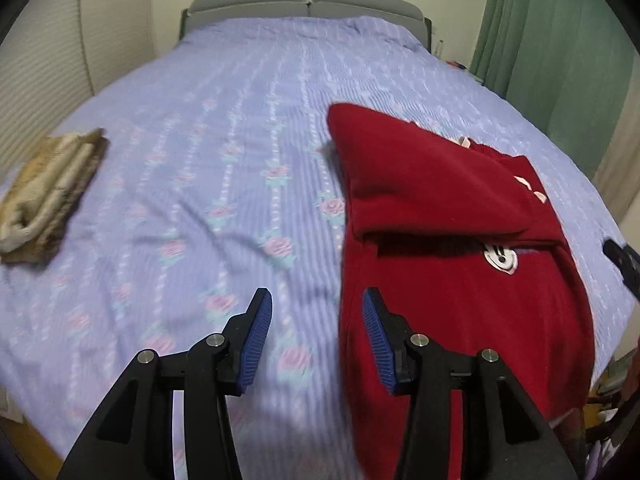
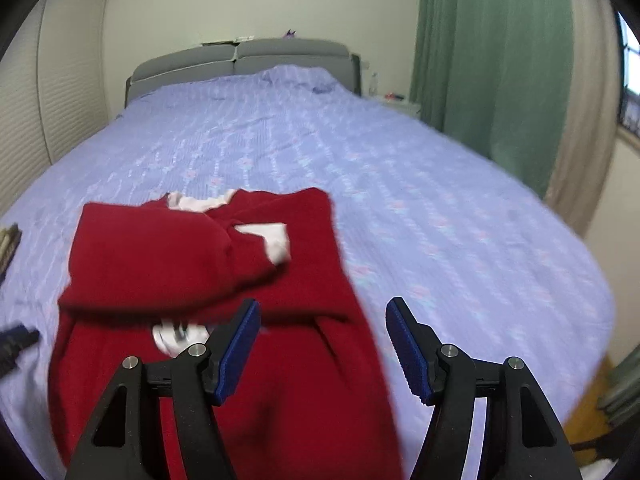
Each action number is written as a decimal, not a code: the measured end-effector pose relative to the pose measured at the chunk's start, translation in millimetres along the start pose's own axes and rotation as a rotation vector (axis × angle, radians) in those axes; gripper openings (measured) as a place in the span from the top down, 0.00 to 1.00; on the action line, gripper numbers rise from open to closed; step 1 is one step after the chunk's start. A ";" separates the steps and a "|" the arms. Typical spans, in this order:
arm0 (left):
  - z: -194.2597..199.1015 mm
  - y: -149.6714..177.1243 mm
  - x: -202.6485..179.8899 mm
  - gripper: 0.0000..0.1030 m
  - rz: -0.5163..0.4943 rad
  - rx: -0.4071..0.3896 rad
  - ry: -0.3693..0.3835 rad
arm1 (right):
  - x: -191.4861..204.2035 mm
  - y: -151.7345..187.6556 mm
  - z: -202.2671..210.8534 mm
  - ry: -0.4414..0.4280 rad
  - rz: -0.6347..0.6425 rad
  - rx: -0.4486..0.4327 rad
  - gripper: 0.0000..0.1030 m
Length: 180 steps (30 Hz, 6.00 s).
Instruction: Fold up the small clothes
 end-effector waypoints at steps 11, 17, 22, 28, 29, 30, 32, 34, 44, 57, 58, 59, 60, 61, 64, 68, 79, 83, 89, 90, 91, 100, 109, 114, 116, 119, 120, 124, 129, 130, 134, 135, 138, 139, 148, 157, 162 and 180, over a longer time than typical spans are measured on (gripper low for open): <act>54.8 75.2 -9.7 0.48 -0.020 0.027 0.096 | -47.6 80.1 82.6 -0.043 -0.067 0.075 0.37; 47.2 111.5 -22.2 0.42 -0.075 0.095 0.127 | -43.9 122.6 86.2 -0.070 -0.074 0.164 0.37; 41.0 122.3 -27.7 0.35 -0.065 0.137 0.155 | -33.7 141.4 80.3 -0.134 -0.108 0.199 0.37; 27.7 129.2 -24.9 0.31 -0.018 0.189 0.198 | -33.4 150.4 69.4 -0.152 -0.161 0.206 0.37; 24.6 130.1 -24.1 0.31 -0.014 0.198 0.199 | -33.2 152.0 66.1 -0.155 -0.174 0.214 0.37; 22.1 131.0 -23.9 0.31 -0.008 0.203 0.203 | -32.6 153.0 63.9 -0.163 -0.179 0.217 0.37; 18.4 131.8 -24.5 0.31 0.005 0.211 0.233 | -28.7 155.7 58.1 -0.164 -0.171 0.226 0.37; 14.5 131.9 -25.3 0.32 0.015 0.216 0.269 | -26.3 158.6 52.4 -0.172 -0.169 0.243 0.37; -13.2 136.3 -23.7 0.45 0.076 0.285 0.287 | -35.8 171.9 25.5 -0.228 -0.276 0.323 0.44; -22.8 133.0 -23.7 0.84 0.105 0.297 0.338 | -37.7 172.9 4.0 -0.313 -0.335 0.363 0.76; -19.5 131.1 -21.2 0.88 0.118 0.294 0.345 | -36.9 171.3 6.1 -0.314 -0.329 0.358 0.80; -14.6 129.4 -19.4 0.90 0.125 0.286 0.351 | -36.0 168.9 9.2 -0.311 -0.319 0.351 0.81; -8.9 127.7 -18.7 0.91 0.126 0.272 0.350 | -35.1 165.1 14.6 -0.302 -0.303 0.342 0.82; -0.6 125.4 -19.6 0.91 0.114 0.253 0.346 | -33.1 159.9 20.8 -0.291 -0.281 0.332 0.83; 27.6 116.3 -21.8 0.92 0.088 0.187 0.351 | -33.1 147.2 35.8 -0.291 -0.259 0.305 0.84; 64.9 90.6 -24.4 0.92 0.101 0.079 0.398 | -42.4 124.2 60.5 -0.320 -0.291 0.227 0.84; 91.7 -2.5 -27.7 0.92 0.219 -0.086 0.439 | -70.4 39.8 87.4 -0.397 -0.453 -0.011 0.85; 77.7 -42.0 -33.3 0.92 0.240 -0.117 0.416 | -71.4 0.4 72.8 -0.409 -0.506 -0.078 0.85; 45.7 -98.2 -35.2 0.92 0.281 -0.100 0.390 | -67.5 -60.7 33.5 -0.412 -0.542 -0.130 0.85; 36.6 -106.4 -36.5 0.92 0.283 -0.091 0.383 | -64.8 -70.0 25.5 -0.408 -0.532 -0.125 0.85; 28.6 -112.3 -37.7 0.92 0.282 -0.085 0.367 | -63.4 -78.9 15.4 -0.403 -0.527 -0.120 0.85; -56.5 -152.4 -31.4 0.92 0.351 0.034 0.296 | -42.0 -127.5 -76.9 -0.376 -0.490 0.009 0.85; -107.0 -161.8 -27.3 0.90 0.345 0.116 0.253 | -14.8 -136.6 -142.1 -0.283 -0.386 0.125 0.85; -119.6 -164.1 -22.9 0.88 0.364 0.194 0.275 | -14.3 -136.6 -155.7 -0.280 -0.381 0.167 0.70; -116.9 -166.2 -19.8 0.78 0.378 0.196 0.312 | -15.3 -139.3 -151.0 -0.274 -0.367 0.159 0.62; -101.3 -173.6 -11.2 0.35 0.402 0.137 0.317 | -21.6 -143.5 -133.9 -0.217 -0.336 0.108 0.48; -89.8 -177.3 -5.9 0.31 0.406 0.073 0.290 | -23.6 -144.6 -127.4 -0.215 -0.328 0.093 0.48; -62.5 -177.7 -9.0 0.30 0.216 -0.009 0.197 | -33.1 -144.8 -102.6 -0.193 -0.274 0.050 0.48; -63.4 -150.7 -20.8 0.30 0.012 0.002 0.152 | -26.6 -130.6 -88.4 -0.182 -0.110 0.015 0.48; -69.2 -147.3 -19.9 0.31 0.016 0.025 0.170 | -25.5 -129.0 -91.3 -0.190 -0.091 0.021 0.48; -93.0 -145.8 -19.2 0.35 0.033 0.090 0.199 | -27.4 -122.5 -116.3 -0.239 -0.109 0.097 0.48; -96.8 -145.4 -21.4 0.35 0.020 0.094 0.199 | -27.1 -121.5 -122.1 -0.256 -0.110 0.114 0.48; -108.2 -148.6 -26.3 0.36 -0.002 0.112 0.212 | -20.5 -116.4 -133.4 -0.259 -0.075 0.137 0.48; -110.4 -150.4 -27.6 0.36 0.001 0.113 0.227 | -19.4 -115.7 -137.1 -0.262 -0.064 0.145 0.48; -124.8 -148.7 -34.0 0.69 0.004 0.145 0.259 | -15.7 -118.2 -177.0 -0.322 -0.081 0.235 0.57; -94.4 -156.3 -27.7 0.80 0.072 0.062 0.328 | -17.0 -125.4 -141.8 -0.290 -0.094 0.138 0.85; -112.8 -170.7 -24.3 0.80 0.126 0.077 0.318 | -17.4 -147.6 -134.2 -0.252 -0.057 0.088 0.85; -113.2 -161.8 -7.2 0.30 0.073 0.089 0.124 | -16.9 -139.2 -153.0 -0.095 -0.010 0.186 0.49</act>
Point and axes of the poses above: each gripper's, at about its wrist camera, not at the fingertips, and z roughly against the way its jaws point, x to its left, y to its underside, the point moved 2 cm from there along -z, roughly the way its jaws point, and after that the axes turned 6 degrees about z, right-handed, at the moved point
